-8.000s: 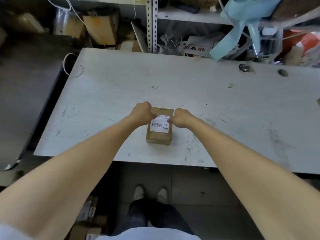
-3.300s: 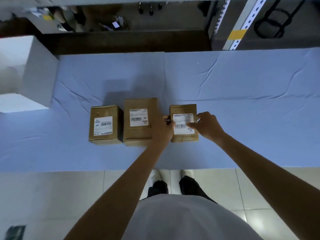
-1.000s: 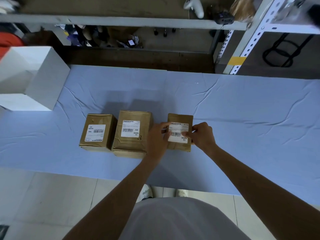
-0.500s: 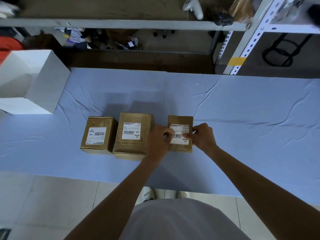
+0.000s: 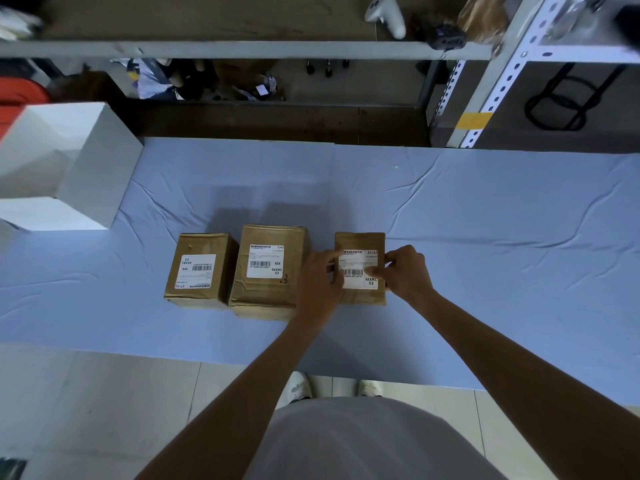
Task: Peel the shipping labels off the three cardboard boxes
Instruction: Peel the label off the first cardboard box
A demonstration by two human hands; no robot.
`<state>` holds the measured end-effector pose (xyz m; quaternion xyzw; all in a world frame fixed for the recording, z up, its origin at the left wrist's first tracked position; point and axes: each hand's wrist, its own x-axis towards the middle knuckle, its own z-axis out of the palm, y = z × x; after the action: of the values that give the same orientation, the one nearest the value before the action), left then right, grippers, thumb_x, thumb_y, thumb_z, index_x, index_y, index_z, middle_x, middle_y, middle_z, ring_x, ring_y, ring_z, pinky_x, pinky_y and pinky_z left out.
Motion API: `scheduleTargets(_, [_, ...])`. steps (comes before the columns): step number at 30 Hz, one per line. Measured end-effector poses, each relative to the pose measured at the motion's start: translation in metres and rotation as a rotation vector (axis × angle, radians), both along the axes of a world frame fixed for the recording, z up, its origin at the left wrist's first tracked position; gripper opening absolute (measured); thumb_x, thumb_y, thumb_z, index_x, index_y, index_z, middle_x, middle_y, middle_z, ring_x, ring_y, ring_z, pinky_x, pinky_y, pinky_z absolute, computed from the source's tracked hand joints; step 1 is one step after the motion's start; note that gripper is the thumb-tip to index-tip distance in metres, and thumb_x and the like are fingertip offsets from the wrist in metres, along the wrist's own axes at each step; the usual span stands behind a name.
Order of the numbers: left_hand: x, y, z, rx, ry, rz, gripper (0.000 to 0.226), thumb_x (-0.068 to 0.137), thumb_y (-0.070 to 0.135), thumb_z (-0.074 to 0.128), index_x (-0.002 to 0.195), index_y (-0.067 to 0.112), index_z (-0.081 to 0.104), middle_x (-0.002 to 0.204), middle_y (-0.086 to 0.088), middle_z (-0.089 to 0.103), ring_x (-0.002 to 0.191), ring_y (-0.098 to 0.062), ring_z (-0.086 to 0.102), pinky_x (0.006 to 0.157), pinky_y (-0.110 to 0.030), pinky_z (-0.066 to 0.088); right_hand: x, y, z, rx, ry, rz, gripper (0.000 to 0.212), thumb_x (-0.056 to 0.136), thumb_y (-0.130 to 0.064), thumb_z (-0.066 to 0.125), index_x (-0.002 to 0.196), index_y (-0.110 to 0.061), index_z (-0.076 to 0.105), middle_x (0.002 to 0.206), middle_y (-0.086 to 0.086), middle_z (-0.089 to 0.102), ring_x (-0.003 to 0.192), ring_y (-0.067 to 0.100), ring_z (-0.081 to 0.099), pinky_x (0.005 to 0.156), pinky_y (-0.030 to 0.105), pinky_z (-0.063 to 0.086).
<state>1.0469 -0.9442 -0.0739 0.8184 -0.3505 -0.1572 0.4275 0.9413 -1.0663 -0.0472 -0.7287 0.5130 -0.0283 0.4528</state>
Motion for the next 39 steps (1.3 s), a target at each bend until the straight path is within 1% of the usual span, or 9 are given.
scheduleTargets(4, [0.0,-0.003,0.002,-0.013,0.025,0.032,0.025,0.086,0.004,0.061,0.11,0.009,0.064,0.106,-0.009,0.065,0.094,-0.016,0.066,0.079,-0.02,0.054,0.0,0.0,0.001,-0.033,0.011,0.011,0.045,0.076,-0.023,0.079,0.111,0.002,0.066,0.107,0.016,0.068,0.091,0.033,0.068,0.082,0.044,0.056])
scheduleTargets(9, [-0.003,-0.006,0.004,0.004,0.05,0.093,0.022,0.084,0.004,0.061,0.104,0.013,0.066,0.103,-0.005,0.067,0.089,-0.013,0.066,0.068,-0.006,0.046,0.0,0.002,0.001,-0.037,0.018,0.002,0.045,0.076,-0.022,0.079,0.111,0.002,0.066,0.106,0.016,0.069,0.089,0.031,0.068,0.08,0.043,0.057])
scheduleTargets(12, [-0.005,-0.006,0.003,0.016,0.094,0.105,0.023,0.084,0.003,0.06,0.104,0.013,0.067,0.104,-0.006,0.066,0.089,-0.013,0.066,0.067,-0.004,0.045,-0.001,0.003,0.0,-0.023,0.024,-0.011,0.045,0.075,-0.022,0.079,0.112,0.002,0.066,0.107,0.016,0.069,0.089,0.031,0.068,0.081,0.044,0.057])
scheduleTargets(16, [-0.007,-0.002,0.002,0.052,0.036,0.092,0.018,0.079,0.002,0.063,0.083,0.018,0.073,0.094,-0.001,0.063,0.081,-0.003,0.058,0.07,0.004,0.036,-0.001,0.003,0.0,-0.033,0.023,-0.003,0.046,0.075,-0.023,0.079,0.112,0.001,0.067,0.108,0.015,0.069,0.091,0.031,0.068,0.081,0.042,0.057])
scheduleTargets(18, [-0.006,-0.001,0.001,0.009,0.054,0.076,0.015,0.079,0.0,0.063,0.083,0.013,0.069,0.093,-0.002,0.064,0.085,-0.01,0.063,0.074,0.0,0.042,-0.002,0.001,0.001,-0.04,0.032,0.001,0.046,0.075,-0.025,0.079,0.113,-0.001,0.067,0.107,0.015,0.069,0.091,0.03,0.068,0.081,0.041,0.057])
scheduleTargets(22, [0.005,-0.004,0.007,-0.023,0.125,0.122,0.015,0.085,0.012,0.064,0.098,0.011,0.058,0.094,-0.003,0.068,0.085,-0.017,0.067,0.075,-0.034,0.056,-0.004,0.001,0.001,0.01,0.013,-0.021,0.048,0.074,-0.024,0.08,0.112,0.0,0.065,0.108,0.015,0.069,0.091,0.032,0.069,0.083,0.044,0.057])
scheduleTargets(28, [0.004,-0.009,0.012,0.036,-0.019,0.089,0.008,0.09,0.017,0.06,0.094,0.01,0.059,0.089,-0.003,0.066,0.081,-0.016,0.063,0.07,-0.024,0.049,0.0,0.007,0.0,0.006,0.007,-0.03,0.048,0.073,-0.024,0.081,0.111,0.001,0.065,0.106,0.016,0.068,0.09,0.032,0.068,0.079,0.043,0.058])
scheduleTargets(36, [0.005,-0.012,0.013,0.156,-0.08,0.062,0.014,0.095,0.019,0.051,0.095,0.008,0.06,0.093,-0.009,0.066,0.087,-0.023,0.061,0.081,-0.04,0.049,-0.003,0.012,0.001,-0.08,0.049,0.008,0.046,0.074,-0.028,0.079,0.11,-0.002,0.067,0.101,0.012,0.07,0.082,0.028,0.068,0.072,0.036,0.058])
scheduleTargets(39, [0.003,-0.012,0.012,0.164,-0.098,0.067,0.015,0.096,0.02,0.049,0.095,0.009,0.059,0.092,-0.007,0.065,0.085,-0.019,0.059,0.073,-0.03,0.045,-0.004,0.013,0.002,-0.088,0.048,0.009,0.043,0.075,-0.027,0.078,0.109,-0.003,0.069,0.1,0.011,0.07,0.08,0.027,0.068,0.071,0.034,0.058])
